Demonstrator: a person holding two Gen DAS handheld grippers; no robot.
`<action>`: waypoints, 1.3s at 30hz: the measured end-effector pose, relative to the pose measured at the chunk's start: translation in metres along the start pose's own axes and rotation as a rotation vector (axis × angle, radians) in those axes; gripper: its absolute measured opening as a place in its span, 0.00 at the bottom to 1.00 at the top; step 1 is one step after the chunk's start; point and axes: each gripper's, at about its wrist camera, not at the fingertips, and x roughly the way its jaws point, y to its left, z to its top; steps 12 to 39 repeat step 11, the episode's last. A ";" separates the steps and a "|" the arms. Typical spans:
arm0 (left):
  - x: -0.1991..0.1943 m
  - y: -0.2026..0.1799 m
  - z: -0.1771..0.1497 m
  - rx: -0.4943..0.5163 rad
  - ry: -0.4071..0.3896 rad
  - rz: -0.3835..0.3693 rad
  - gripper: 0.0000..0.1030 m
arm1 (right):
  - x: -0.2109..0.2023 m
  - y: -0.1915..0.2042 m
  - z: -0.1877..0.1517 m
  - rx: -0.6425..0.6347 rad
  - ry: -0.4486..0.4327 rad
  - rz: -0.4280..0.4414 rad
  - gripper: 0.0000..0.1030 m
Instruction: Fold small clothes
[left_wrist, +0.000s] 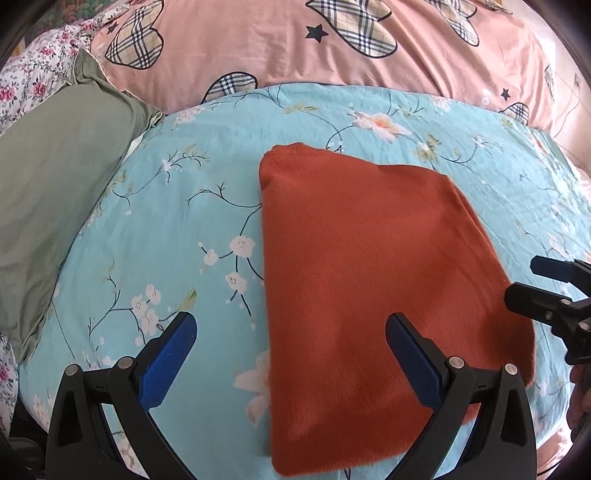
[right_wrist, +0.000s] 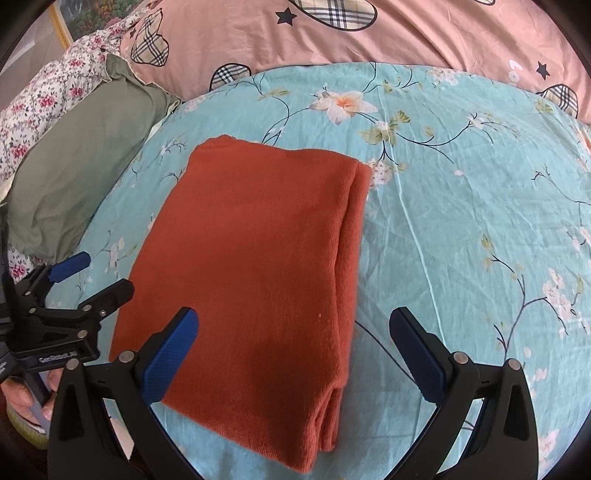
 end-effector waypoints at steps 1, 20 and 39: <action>0.003 0.000 0.002 0.000 0.005 -0.003 0.99 | 0.002 -0.001 0.001 0.005 0.002 0.006 1.00; 0.010 0.003 0.011 0.017 -0.002 -0.008 0.99 | 0.008 -0.007 0.009 0.023 -0.004 0.052 1.00; 0.010 0.003 0.011 0.017 -0.002 -0.008 0.99 | 0.008 -0.007 0.009 0.023 -0.004 0.052 1.00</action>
